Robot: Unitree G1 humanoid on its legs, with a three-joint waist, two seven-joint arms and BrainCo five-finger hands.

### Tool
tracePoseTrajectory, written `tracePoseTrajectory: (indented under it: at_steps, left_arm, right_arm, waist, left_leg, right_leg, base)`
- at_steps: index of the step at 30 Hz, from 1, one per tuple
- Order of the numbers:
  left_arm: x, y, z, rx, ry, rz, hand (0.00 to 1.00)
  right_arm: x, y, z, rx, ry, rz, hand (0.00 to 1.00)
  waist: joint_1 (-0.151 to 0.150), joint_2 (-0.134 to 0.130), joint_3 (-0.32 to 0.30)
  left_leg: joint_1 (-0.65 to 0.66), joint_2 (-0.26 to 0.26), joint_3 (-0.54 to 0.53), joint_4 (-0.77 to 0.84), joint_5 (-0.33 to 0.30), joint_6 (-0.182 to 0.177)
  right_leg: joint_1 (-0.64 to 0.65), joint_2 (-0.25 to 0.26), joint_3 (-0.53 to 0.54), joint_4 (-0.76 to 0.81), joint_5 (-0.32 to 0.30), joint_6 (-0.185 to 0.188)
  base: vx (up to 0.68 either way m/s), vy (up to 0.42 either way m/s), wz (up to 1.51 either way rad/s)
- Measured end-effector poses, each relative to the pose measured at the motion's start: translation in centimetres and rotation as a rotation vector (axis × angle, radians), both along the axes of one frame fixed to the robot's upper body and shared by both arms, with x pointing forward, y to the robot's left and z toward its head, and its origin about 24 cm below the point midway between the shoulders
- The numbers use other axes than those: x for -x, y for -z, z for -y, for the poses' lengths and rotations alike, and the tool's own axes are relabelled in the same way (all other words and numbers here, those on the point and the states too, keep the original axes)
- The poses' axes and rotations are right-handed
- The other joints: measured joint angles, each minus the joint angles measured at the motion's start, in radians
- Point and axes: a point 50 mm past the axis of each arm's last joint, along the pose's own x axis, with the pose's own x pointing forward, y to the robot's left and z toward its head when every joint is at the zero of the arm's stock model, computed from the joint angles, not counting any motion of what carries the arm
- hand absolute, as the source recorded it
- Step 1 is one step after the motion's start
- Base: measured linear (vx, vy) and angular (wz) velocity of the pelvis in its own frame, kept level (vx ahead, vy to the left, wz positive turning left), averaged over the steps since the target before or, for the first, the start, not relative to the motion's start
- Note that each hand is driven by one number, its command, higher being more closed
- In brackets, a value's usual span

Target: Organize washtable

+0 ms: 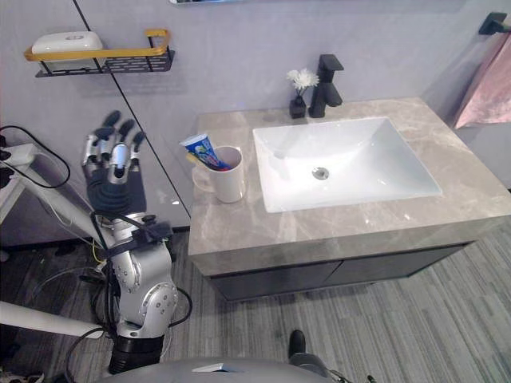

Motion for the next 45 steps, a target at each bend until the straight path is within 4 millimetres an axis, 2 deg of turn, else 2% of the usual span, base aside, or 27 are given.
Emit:
tracePoseTrajectory:
  at_steps: [12, 27, 37, 45]
  left_arm:
    - [-1.6, 4.5, 2.7, -0.080, 0.234, -0.209, 1.00]
    - [-1.3, 10.9, 5.9, -0.213, 0.439, -0.495, 1.00]
    - [-1.1, 12.9, 6.4, -0.246, 0.472, -0.580, 1.00]
    - [-1.6, 13.2, 6.4, -0.289, 0.461, -0.595, 1.00]
  right_arm:
    - [-0.3, -0.1, 0.2, 0.006, -0.063, -0.005, 0.00]
    - [-0.5, -0.1, 0.2, 0.007, -0.086, -0.008, 0.00]
    - [-0.6, 0.0, 0.0, 0.005, -0.103, -0.012, 0.00]
    - [-0.5, 0.0, -0.1, 0.003, -0.109, -0.014, 0.00]
  waist:
    - [-0.006, 0.006, -0.007]
    - [-0.009, 0.005, -0.008]
    - [-0.010, 0.000, -0.012]
    - [-0.017, -0.006, -0.032]
  left_leg:
    - [0.017, 0.001, 0.003, -0.022, 0.000, 0.000]
    - [0.017, 0.000, 0.003, -0.025, 0.000, 0.000]
    - [0.019, 0.001, 0.014, -0.030, 0.000, 0.000]
    - [0.027, -0.001, 0.019, -0.033, 0.000, -0.001]
  right_leg:
    - [0.007, 0.001, -0.001, -0.007, -0.001, 0.000]
    - [0.002, 0.002, -0.002, -0.007, -0.003, 0.002]
    - [-0.003, 0.004, 0.005, -0.007, -0.003, 0.002]
    - [-0.004, 0.004, 0.010, -0.007, -0.003, 0.002]
  base:
    - [0.00, 0.000, 0.00]
    - [0.00, 0.000, 0.00]
    - [0.00, 0.001, -0.01]
    - [0.01, 0.001, -0.02]
